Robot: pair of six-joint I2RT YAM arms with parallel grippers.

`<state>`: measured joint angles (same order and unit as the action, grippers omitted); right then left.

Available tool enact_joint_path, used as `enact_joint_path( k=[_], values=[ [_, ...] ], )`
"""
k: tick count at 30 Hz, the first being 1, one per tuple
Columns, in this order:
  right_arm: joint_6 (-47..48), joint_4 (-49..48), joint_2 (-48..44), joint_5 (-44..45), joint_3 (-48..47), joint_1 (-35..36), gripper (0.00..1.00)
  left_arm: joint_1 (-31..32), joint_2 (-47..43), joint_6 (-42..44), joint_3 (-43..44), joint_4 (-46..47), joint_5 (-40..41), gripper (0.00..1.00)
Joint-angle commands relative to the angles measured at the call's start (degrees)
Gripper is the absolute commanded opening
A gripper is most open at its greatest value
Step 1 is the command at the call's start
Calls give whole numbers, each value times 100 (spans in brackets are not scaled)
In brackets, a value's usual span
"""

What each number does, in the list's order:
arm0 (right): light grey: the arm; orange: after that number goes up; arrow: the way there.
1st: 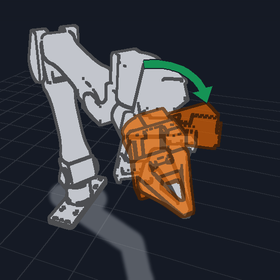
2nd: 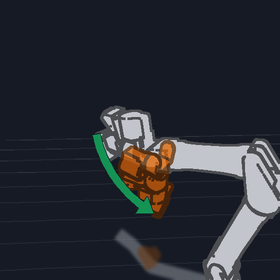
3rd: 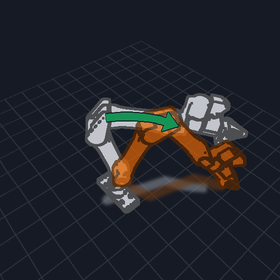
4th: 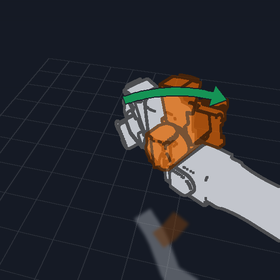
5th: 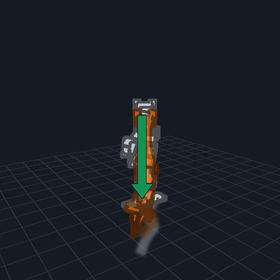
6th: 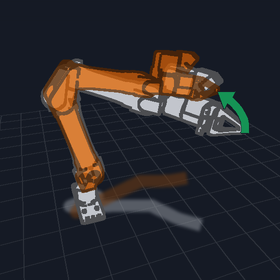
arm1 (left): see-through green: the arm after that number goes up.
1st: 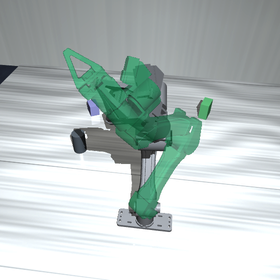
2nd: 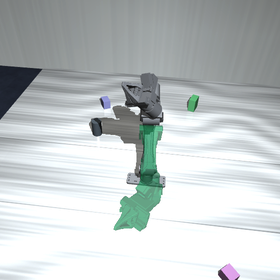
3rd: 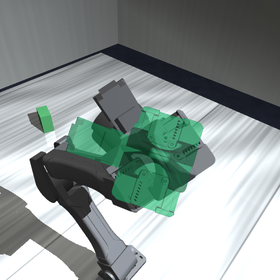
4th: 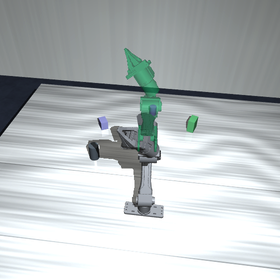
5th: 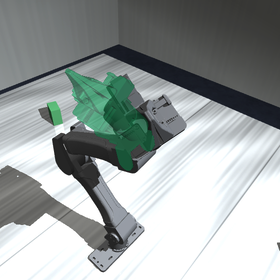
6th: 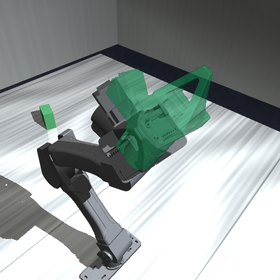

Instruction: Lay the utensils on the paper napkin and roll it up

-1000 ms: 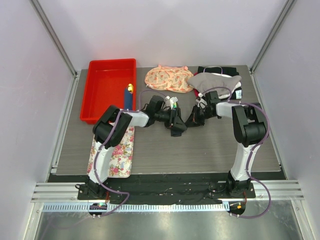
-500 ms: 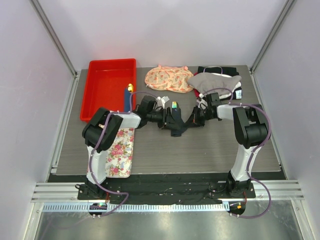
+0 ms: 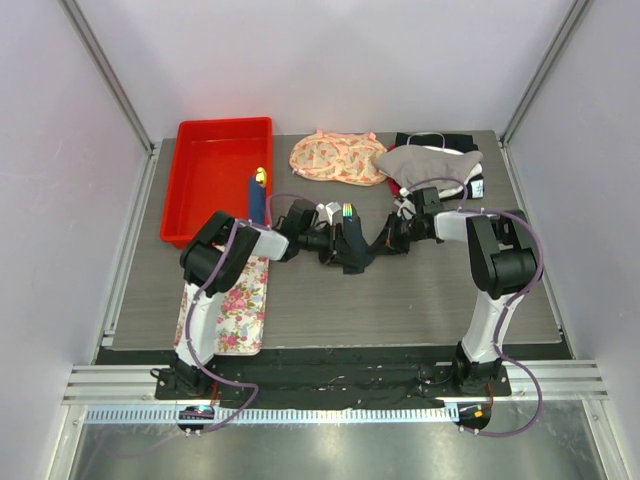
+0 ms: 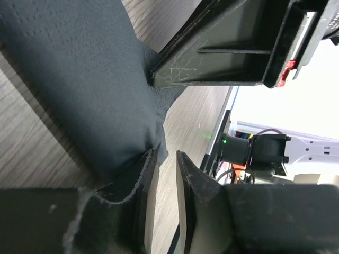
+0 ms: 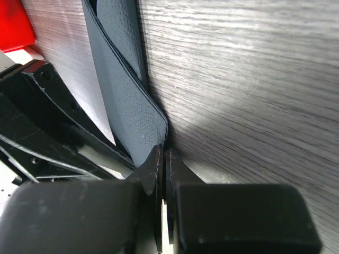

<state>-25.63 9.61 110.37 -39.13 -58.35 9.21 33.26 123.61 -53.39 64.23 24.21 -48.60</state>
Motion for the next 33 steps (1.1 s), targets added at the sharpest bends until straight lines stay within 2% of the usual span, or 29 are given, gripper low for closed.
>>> enact_joint_path(
  k=[1,4,5,8,11,17,20,21,22,28,29,31,33],
  values=[
    [164,261,20,716,377,-60,13,32,277,469,81,-425,316,24],
    [41,33,-76,382,394,-60,30,32,286,601,72,-601,325,22],
    [32,-81,-94,319,377,-69,41,32,278,645,72,-627,325,22],
    [-30,-239,-94,135,245,-69,60,32,286,689,99,-680,316,21],
    [5,-257,11,12,-9,-51,64,32,304,750,143,-759,298,21],
    [312,-73,450,-173,-396,45,64,32,313,821,178,-803,272,21],
    [479,-38,582,-331,-432,107,58,23,321,865,222,-856,263,21],
    [549,-20,635,-366,-423,116,54,23,330,874,231,-865,246,21],
    [585,-3,653,-384,-414,107,46,14,330,874,231,-865,246,21],
    [699,15,574,-429,-186,116,28,-82,225,1137,310,-1189,184,21],
    [699,-2,574,-420,-160,125,17,-108,199,1163,310,-1208,167,21],
    [664,-55,574,-306,-63,125,2,-152,76,1199,318,-1252,97,23],
    [621,-99,547,-174,42,116,1,-179,-56,1138,188,-1112,0,29]
  ],
)
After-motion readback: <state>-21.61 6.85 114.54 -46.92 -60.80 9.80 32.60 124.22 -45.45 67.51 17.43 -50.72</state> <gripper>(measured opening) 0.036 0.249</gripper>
